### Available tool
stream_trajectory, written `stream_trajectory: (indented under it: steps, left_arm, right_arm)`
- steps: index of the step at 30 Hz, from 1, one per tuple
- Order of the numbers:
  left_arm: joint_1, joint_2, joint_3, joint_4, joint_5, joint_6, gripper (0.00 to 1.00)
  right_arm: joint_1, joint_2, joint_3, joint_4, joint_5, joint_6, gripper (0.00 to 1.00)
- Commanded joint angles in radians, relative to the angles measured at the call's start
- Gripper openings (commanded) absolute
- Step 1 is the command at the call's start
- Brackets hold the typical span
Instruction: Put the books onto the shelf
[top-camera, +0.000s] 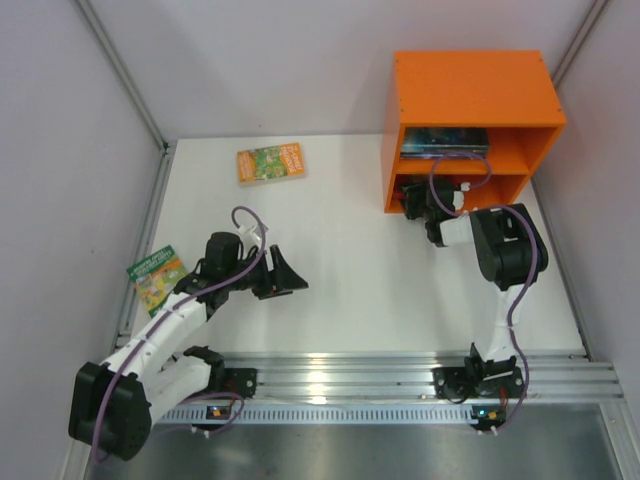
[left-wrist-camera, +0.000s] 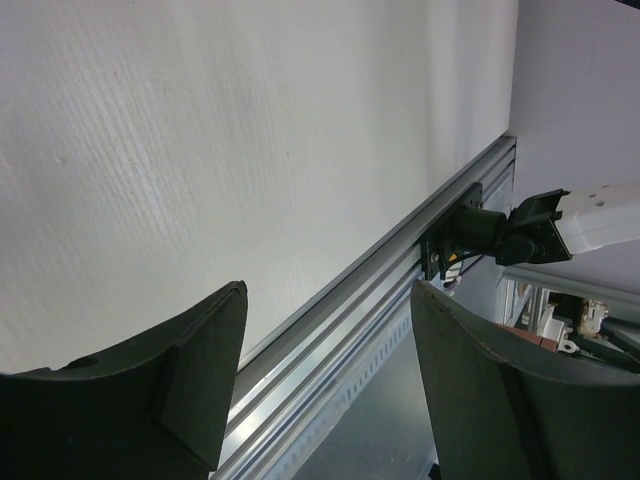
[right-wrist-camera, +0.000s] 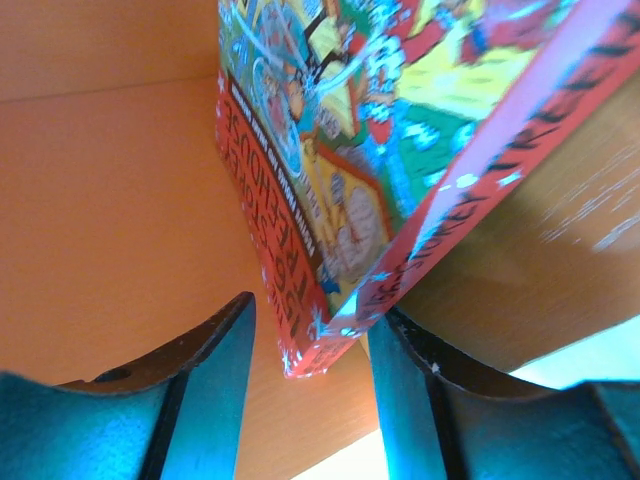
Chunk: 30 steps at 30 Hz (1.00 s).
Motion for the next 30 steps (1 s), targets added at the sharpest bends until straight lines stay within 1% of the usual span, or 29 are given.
stream_trajectory:
  steps: [1,7,11,15,26,30]
  left_arm:
    - [-0.005,-0.031,0.019,0.009,-0.012,-0.005,0.72]
    - [-0.005,-0.030,0.034,0.004,-0.029,-0.017,0.72]
    - [-0.008,-0.021,0.051,-0.002,-0.032,-0.025,0.72]
    - [-0.013,-0.035,0.049,-0.004,-0.044,-0.034,0.71]
    - [-0.025,-0.039,0.046,-0.024,-0.076,-0.045,0.71]
    - [-0.033,-0.035,0.049,-0.022,-0.089,-0.050,0.71]
  right_arm:
    - [0.006,-0.057,0.021,-0.030,-0.069,-0.036,0.49]
    - [0.004,-0.066,0.024,-0.083,-0.104,-0.048,0.51]
    - [0.001,-0.092,-0.018,-0.096,-0.089,-0.050,0.52]
    - [-0.025,-0.100,-0.051,-0.066,-0.107,-0.045,0.50]
    - [-0.088,-0.149,-0.128,-0.044,-0.097,-0.035,0.48]
    - [-0.111,-0.175,-0.151,-0.066,-0.077,-0.027,0.47]
